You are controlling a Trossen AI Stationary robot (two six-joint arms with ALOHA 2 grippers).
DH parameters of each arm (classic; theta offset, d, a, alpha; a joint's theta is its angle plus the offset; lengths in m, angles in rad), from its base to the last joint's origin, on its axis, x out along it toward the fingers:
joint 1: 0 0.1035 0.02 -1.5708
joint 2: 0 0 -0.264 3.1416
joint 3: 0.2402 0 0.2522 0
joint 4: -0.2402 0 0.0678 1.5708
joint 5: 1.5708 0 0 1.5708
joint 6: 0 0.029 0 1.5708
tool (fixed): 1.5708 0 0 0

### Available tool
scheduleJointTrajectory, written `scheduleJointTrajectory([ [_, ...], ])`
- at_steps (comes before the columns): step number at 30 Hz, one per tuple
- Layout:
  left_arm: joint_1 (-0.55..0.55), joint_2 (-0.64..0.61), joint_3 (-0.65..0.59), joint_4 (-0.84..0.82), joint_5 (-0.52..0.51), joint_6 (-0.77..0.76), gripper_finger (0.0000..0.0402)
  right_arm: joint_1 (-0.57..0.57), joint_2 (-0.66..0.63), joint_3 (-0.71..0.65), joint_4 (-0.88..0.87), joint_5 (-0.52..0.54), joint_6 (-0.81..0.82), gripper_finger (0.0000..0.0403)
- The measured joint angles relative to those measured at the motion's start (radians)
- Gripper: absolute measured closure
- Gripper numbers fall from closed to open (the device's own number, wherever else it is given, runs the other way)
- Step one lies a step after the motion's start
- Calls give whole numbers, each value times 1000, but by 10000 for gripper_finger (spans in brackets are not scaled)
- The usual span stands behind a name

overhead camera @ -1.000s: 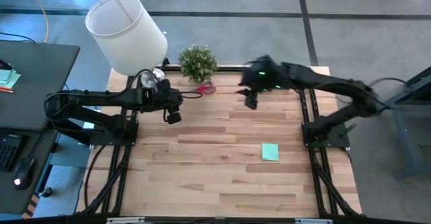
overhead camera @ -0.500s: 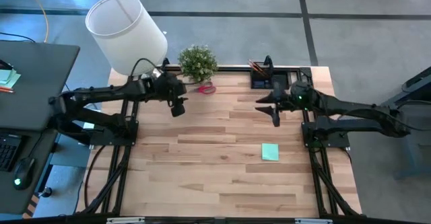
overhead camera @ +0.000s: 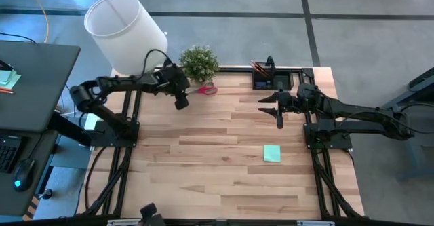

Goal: Pick and place office supplies into organizer
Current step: Put the red scissor in the black desk organizer

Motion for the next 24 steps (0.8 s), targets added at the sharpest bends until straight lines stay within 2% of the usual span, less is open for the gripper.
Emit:
scheduleJointTrajectory([
  [4,-3,35,0,33,-28,0,268,0,0,0,-32,0,-1,263],
  [8,-2,45,0,44,-120,-3,268,0,0,0,-59,0,-4,263],
  [14,-3,48,0,48,-97,-63,268,0,1,0,-60,-2,-1,263],
  [20,-27,110,0,65,-105,-130,268,0,7,0,-62,-3,4,263],
  [24,-91,145,0,99,-259,-162,268,0,15,0,-70,-3,4,263],
])
